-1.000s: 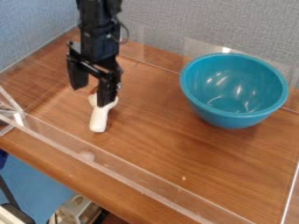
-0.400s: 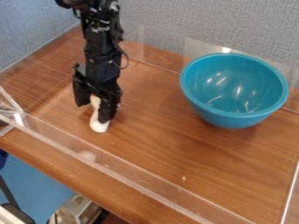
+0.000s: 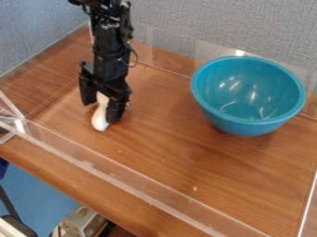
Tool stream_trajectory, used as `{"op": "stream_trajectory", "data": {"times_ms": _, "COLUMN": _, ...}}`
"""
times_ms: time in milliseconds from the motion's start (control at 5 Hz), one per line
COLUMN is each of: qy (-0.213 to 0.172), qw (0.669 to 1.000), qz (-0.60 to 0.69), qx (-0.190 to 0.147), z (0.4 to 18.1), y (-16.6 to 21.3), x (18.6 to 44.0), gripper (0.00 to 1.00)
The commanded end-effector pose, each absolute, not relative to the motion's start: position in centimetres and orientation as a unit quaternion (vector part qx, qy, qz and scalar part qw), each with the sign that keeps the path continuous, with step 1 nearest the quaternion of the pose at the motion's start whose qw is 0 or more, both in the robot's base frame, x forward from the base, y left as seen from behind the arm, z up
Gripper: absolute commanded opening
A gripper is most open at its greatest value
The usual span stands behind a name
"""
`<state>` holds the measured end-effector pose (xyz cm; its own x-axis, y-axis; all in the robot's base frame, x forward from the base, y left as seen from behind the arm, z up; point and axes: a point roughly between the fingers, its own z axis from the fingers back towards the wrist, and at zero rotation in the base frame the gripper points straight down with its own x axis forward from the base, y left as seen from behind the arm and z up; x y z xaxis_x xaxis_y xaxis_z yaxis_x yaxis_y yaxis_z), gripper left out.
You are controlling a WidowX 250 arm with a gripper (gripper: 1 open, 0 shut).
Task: Put the mushroom in the blue bowl
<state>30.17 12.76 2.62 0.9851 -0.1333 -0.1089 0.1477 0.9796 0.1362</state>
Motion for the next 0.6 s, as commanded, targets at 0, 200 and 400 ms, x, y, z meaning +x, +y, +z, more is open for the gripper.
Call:
{"op": "stream_trajectory", "data": {"times_ms": 0, "qy": 0.032, "qw": 0.994, "qz": -0.057, "qx": 0.084, "z": 3.27, "y": 13.45, "x": 31.30, "gripper": 1.00}}
{"op": "stream_trajectory", "data": {"times_ms": 200, "qy": 0.033, "qw": 0.995, "qz": -0.052, "qx": 0.084, "z": 3.01, "y": 13.64, "x": 31.62, "gripper": 0.00}}
{"op": "stream_trajectory", "data": {"times_ms": 400, "qy": 0.029, "qw": 0.995, "qz": -0.053, "qx": 0.084, "z": 3.17, "y": 13.72, "x": 32.16, "gripper": 0.00}}
